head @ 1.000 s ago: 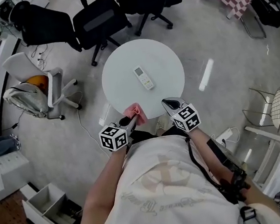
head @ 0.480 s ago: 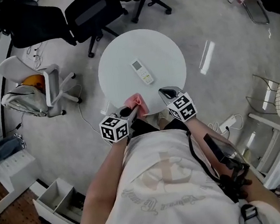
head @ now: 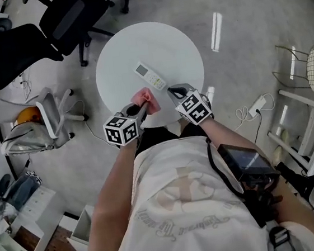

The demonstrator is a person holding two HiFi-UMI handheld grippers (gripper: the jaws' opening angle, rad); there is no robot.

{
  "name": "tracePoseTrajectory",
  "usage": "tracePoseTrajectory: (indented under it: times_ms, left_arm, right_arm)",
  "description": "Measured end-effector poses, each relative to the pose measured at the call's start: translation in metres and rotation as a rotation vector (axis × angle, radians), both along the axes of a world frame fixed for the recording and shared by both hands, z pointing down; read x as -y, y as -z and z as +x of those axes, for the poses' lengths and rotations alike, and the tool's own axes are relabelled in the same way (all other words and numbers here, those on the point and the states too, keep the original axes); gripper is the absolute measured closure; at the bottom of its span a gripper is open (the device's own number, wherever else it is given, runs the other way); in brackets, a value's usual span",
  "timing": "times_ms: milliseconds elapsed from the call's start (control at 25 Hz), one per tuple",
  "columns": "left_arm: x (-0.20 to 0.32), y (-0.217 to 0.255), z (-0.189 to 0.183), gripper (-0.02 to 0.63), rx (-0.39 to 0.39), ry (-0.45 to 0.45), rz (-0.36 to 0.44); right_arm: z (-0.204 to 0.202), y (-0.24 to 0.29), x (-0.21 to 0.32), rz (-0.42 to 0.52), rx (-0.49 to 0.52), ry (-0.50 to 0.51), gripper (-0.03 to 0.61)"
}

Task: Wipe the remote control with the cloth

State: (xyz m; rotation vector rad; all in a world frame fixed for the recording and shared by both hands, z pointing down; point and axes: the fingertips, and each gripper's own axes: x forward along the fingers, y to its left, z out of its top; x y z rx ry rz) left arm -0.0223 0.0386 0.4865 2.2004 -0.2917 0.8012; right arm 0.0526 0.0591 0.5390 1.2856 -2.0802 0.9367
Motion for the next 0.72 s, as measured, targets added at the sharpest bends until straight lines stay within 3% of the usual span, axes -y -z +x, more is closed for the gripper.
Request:
tracePoseTrajectory:
  times_ms: [240, 560, 720]
  left_arm:
    - [0.040, -0.025, 0.004, 0.594, 0.013, -0.045, -0.037]
    - [0.050, -0.023, 0.040, 0.594, -0.007, -0.073, -0.074]
    - [0.048, -0.025, 0.049, 0.594, 0.012, -0.122, -0.077]
  right_arm:
    - [-0.006, -0.021, 0.031, -0.019, -0.036, -0.017, 0.535]
    - [-0.010, -0.037, 0.023, -0.071, -0.135, -0.022, 0.343]
    - [-0.013, -0.045, 0.024, -0.076, -0.197, -0.007, 0.327]
